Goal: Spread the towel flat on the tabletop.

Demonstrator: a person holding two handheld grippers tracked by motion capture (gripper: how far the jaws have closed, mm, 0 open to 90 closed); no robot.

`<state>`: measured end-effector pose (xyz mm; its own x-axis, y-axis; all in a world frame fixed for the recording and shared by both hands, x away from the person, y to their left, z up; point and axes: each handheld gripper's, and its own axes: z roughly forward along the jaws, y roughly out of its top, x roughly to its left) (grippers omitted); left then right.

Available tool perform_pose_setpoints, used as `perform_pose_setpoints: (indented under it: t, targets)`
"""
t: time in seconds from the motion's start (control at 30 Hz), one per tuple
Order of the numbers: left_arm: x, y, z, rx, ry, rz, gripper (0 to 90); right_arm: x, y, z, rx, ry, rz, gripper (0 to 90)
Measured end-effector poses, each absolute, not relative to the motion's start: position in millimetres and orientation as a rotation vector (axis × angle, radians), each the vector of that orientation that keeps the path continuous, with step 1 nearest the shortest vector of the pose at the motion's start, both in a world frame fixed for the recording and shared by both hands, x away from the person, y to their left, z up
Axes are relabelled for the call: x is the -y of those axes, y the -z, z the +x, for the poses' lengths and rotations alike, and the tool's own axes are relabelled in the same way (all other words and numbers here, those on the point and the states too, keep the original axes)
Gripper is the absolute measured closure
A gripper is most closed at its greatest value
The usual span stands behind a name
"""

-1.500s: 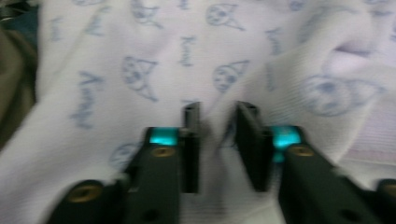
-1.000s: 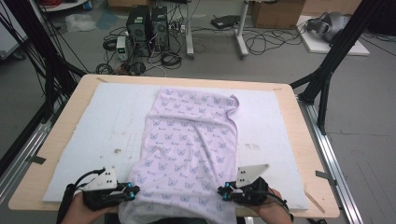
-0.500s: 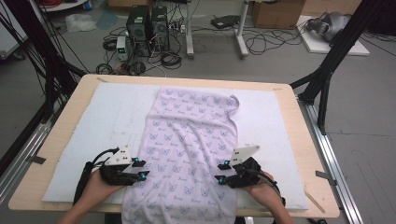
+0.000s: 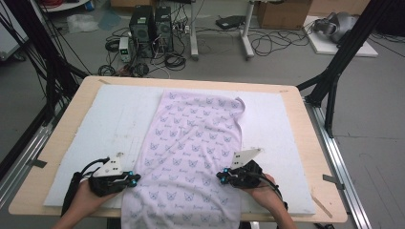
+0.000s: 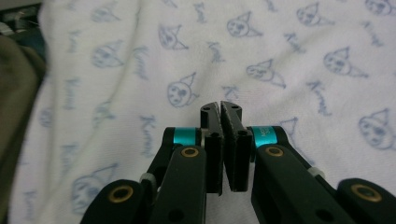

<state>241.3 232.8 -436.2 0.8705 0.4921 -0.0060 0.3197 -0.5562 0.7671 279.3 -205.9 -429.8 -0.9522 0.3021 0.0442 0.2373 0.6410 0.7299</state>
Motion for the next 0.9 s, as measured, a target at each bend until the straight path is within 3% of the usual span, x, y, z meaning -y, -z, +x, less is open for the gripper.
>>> perform_pose_setpoints:
  t: [0.27,0.33,0.47,0.7,0.77,0.83,0.87,0.9]
  targets:
    - [-238.9,424.8,204.3,-0.508,-0.234,2.190,87.1,204.4,415.8,237.1,-2.817,-1.259,0.316,87.5]
    - [-237.0,420.5,203.1,-0.480,-0.232,2.177,77.2,208.6,409.5,230.0,-2.820,-1.293,0.295,81.8]
    - [-229.1,420.1,222.7,-0.491,-0.265,2.186,65.4,215.1,402.1,238.9,-2.769,-1.237,0.354,71.9]
    - [-211.1,439.6,274.7,-0.537,-0.226,2.235,59.8,209.3,423.9,278.1,-2.787,-1.219,0.480,63.2]
    - [-208.6,444.6,278.8,-0.527,-0.215,2.227,60.8,206.2,430.4,282.0,-2.826,-1.191,0.489,63.3]
    - [-210.1,443.8,280.1,-0.528,-0.202,2.228,73.3,203.1,436.6,281.9,-2.852,-1.155,0.471,67.5]
    - [-210.3,443.6,278.9,-0.531,-0.205,2.231,85.2,202.2,439.2,280.2,-2.852,-1.145,0.463,70.8]
    - [-210.3,443.6,276.9,-0.550,-0.214,2.227,87.0,202.8,440.2,278.5,-2.831,-1.161,0.461,76.3]
